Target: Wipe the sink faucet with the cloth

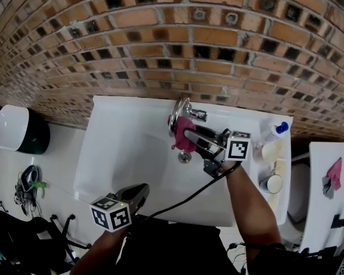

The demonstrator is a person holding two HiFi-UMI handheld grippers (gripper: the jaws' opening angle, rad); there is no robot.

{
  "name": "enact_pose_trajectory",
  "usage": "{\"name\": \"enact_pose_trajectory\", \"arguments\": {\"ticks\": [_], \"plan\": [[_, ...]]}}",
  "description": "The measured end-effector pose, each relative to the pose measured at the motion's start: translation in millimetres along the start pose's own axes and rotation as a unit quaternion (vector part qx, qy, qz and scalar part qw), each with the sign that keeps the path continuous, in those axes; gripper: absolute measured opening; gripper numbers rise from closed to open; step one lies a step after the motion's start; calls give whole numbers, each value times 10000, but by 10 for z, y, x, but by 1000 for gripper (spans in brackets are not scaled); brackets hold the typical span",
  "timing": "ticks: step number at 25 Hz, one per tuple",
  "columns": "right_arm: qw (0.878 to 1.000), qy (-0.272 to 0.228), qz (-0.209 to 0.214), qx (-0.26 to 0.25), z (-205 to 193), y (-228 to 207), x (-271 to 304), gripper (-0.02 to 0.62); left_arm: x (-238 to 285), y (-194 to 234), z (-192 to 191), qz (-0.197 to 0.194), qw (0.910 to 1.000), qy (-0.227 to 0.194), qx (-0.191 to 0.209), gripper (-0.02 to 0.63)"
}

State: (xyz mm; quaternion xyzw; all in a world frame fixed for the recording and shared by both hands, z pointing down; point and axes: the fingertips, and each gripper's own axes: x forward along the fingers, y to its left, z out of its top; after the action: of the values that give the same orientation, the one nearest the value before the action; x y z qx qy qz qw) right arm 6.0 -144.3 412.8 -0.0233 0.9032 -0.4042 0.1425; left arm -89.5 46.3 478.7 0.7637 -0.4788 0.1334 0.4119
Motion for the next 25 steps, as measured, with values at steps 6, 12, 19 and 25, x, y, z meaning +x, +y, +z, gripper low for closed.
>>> {"name": "enact_pose_trajectory", "arguments": {"ticks": [6,12,19,25], "plan": [[9982,397,-370,-239,-186,16,-109,124,99,28,58,-160,9997,141,112,6],[9770,955,-1660,-941,-107,-56,-437,126,251,111,316,-302,9991,158,244,6],[9528,746,-2387,-1721,703,-97,-631,126,400,313,616,-220,9996,36,168,6],[9513,839,-2573,-1474,913,-853,-386,126,469,373,608,-179,9998,20,-93,6]]}}
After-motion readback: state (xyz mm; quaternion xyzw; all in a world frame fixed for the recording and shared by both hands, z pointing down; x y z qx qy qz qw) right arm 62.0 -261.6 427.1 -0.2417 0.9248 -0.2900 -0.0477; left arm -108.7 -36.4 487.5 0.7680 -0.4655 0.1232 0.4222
